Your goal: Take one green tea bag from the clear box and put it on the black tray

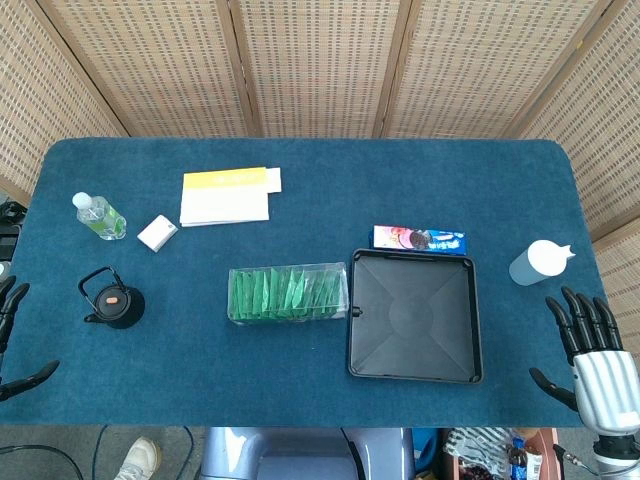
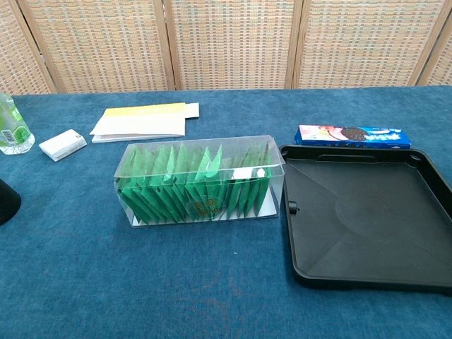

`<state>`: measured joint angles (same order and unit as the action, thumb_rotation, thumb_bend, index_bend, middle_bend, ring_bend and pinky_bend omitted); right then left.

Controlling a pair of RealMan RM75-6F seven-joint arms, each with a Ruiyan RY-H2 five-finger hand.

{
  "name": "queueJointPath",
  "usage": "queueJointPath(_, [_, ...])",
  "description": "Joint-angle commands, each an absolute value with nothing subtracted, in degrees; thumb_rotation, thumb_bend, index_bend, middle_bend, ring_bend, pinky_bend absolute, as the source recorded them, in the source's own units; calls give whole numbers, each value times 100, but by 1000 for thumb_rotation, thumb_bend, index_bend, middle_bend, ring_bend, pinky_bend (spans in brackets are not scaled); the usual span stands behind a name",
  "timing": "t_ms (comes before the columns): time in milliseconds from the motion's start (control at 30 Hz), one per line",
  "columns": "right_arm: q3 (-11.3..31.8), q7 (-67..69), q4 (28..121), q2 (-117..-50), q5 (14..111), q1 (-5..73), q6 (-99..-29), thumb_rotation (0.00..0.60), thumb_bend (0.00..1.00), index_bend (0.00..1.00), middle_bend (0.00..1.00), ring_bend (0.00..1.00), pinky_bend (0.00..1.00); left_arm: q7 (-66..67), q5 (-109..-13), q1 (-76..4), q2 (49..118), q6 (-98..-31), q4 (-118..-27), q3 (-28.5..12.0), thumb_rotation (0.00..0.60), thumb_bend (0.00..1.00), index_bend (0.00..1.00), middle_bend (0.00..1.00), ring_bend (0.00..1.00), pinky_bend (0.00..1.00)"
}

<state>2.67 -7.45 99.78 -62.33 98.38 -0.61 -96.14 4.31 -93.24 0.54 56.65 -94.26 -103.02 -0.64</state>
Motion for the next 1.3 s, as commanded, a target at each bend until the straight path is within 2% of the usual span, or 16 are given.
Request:
queueJointPath(33, [255, -738, 9971, -6221, 9829, -40, -9567, 600, 0, 11, 0, 0, 0, 426, -9302, 50, 5660, -9406, -10310, -68, 600, 0, 0, 0, 0, 0])
queueJointPath(233, [184, -625, 9999, -6202, 9895, 68, -9345, 600, 0, 11, 0, 0, 0, 373, -9377, 82, 5629, -9486, -10325, -61, 600, 0, 0, 0, 0, 0])
queueJointPath(367, [282, -503, 10187, -6178, 9921, 422, -8898, 600, 0, 11, 0, 0, 0, 400, -9351, 62, 5660, -9463, -10298, -90, 600, 0, 0, 0, 0, 0])
queueJointPath(467, [404, -299, 10552, -5972, 9848, 914, -8186, 600, 0, 11, 0, 0, 0, 470, -9285, -14, 5727, -9368, -10250, -152, 600, 0, 0, 0, 0, 0])
queueJointPath(700, [1114, 273, 10889, -5758, 9078, 2451, -6222, 600, 0, 27, 0, 0, 0, 686, -9019, -115, 5877, -9192, -10175, -269, 600, 0, 0, 0, 0, 0])
queueJointPath(800, [1403, 276, 10895, -5978, 8644, 3073, -5526, 600, 0, 67, 0, 0, 0, 712, -8892, -155, 5916, -9133, -10144, -329, 600, 0, 0, 0, 0, 0])
queueJointPath(1067, [1774, -320, 10781, -6632, 7818, 4097, -4644, 600, 33, 150, 0, 0, 0, 712, -8602, -243, 5945, -8951, -10093, -432, 600, 0, 0, 0, 0, 0])
queueJointPath(1200, [1878, -897, 10430, -7233, 6934, 4826, -4082, 600, 132, 177, 0, 0, 0, 646, -8377, -299, 5912, -8832, -10081, -519, 600, 0, 0, 0, 0, 0])
queueJointPath(1300, [1812, -1365, 10099, -7645, 6208, 5209, -4002, 600, 212, 181, 0, 0, 0, 563, -8272, -303, 5870, -8802, -10082, -553, 600, 0, 0, 0, 0, 0])
